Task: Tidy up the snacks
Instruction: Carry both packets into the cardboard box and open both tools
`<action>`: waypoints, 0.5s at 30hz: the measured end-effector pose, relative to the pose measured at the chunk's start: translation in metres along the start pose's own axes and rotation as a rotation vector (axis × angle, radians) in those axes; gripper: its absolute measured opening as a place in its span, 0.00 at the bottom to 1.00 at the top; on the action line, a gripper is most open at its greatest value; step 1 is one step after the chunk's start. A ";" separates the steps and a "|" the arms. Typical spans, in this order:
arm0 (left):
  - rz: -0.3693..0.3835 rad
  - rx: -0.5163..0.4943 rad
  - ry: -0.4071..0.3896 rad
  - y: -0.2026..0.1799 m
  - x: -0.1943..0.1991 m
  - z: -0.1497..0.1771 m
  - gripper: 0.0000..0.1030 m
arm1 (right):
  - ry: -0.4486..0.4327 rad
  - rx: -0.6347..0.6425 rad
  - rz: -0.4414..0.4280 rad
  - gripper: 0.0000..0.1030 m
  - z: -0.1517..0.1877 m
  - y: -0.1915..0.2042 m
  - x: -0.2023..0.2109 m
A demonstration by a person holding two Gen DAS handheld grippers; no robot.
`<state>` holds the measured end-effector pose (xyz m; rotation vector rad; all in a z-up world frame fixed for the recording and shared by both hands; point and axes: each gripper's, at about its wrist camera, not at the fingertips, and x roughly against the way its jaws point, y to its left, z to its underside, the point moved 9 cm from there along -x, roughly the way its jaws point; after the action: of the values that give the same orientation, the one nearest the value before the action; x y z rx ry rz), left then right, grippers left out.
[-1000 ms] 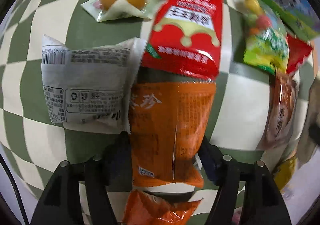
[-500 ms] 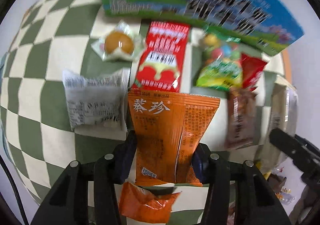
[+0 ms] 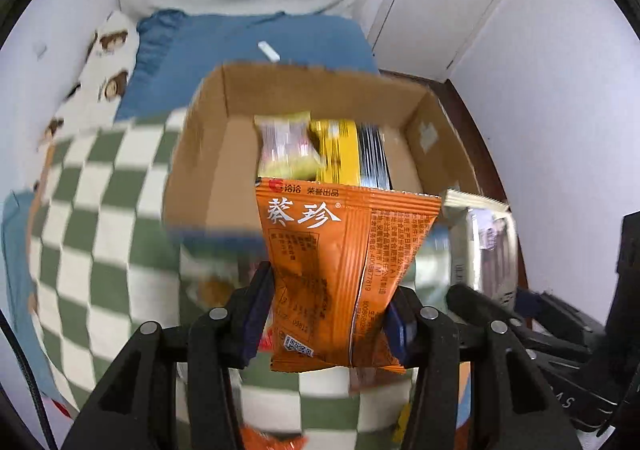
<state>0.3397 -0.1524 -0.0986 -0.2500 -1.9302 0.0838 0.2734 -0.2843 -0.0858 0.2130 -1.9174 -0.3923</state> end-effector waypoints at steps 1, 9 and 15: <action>-0.019 -0.005 -0.007 0.000 -0.002 -0.016 0.46 | -0.016 0.014 0.013 0.57 -0.016 0.001 0.000; -0.141 -0.024 0.075 0.041 -0.089 -0.104 0.46 | -0.001 0.061 0.163 0.57 -0.126 -0.020 -0.047; -0.226 -0.012 0.181 0.081 -0.159 -0.133 0.46 | 0.109 0.061 0.243 0.57 -0.172 -0.046 -0.108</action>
<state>0.5290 -0.1160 -0.2093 -0.0440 -1.7663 -0.0974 0.4717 -0.3208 -0.1398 0.0392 -1.8229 -0.1570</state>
